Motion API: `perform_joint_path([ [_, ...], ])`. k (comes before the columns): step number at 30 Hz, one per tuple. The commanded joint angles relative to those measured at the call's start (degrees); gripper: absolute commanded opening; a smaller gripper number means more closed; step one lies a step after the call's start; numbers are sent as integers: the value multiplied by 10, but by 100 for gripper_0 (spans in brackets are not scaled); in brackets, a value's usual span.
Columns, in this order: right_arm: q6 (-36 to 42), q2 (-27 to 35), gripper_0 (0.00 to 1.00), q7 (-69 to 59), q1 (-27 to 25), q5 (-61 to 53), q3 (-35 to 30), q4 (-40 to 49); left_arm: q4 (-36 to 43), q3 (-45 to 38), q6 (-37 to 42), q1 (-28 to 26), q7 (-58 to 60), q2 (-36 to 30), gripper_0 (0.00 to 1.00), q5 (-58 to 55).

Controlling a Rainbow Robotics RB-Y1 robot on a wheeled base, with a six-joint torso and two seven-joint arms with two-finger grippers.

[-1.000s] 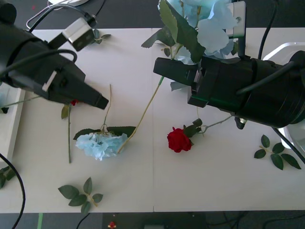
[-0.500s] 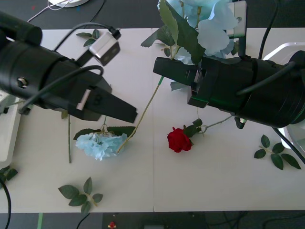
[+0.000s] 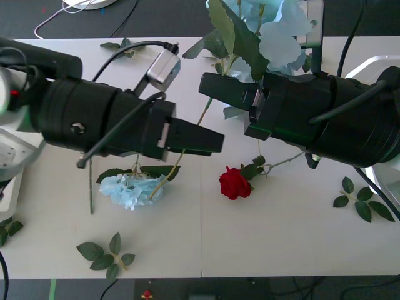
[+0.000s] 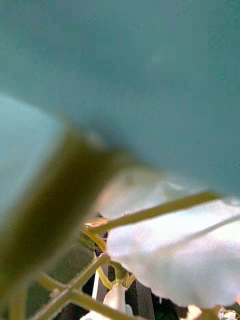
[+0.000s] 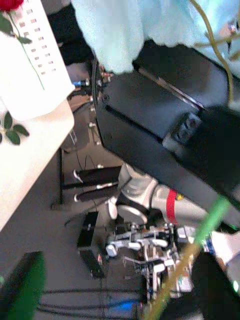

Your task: Place the red flowers into the right box and the blue flowers into the left box. If a person shows an open palm, hand one flower to the person first, then continue sorting.

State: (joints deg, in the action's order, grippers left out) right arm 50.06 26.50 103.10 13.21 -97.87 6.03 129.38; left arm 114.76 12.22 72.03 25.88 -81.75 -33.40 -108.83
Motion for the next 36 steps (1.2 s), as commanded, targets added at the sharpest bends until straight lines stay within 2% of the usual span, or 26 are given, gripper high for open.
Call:
perform_joint_path([
  [1,-7,-21,0,25,19,-9,1,6,21,10,-15,-7,-62,-23,0,4],
  [21,-1,-26,0,33,19,-11,1,6,21,-9,-29,-7,-81,-25,0,-17],
  [22,-1,-26,15,33,18,-11,1,6,21,-12,-29,-7,-81,-25,0,-18],
  [23,-1,-26,39,34,19,-11,1,6,21,-14,-29,-7,-81,-25,0,-20],
  [24,-2,-26,82,34,19,-10,1,6,21,-18,-29,-7,-82,-25,0,-20],
  [25,-4,-26,100,35,19,-9,1,5,21,-19,-29,-7,-84,-25,0,-20],
  [36,-4,-26,100,47,19,-7,1,6,21,-53,-35,-12,-99,-32,0,-38],
])
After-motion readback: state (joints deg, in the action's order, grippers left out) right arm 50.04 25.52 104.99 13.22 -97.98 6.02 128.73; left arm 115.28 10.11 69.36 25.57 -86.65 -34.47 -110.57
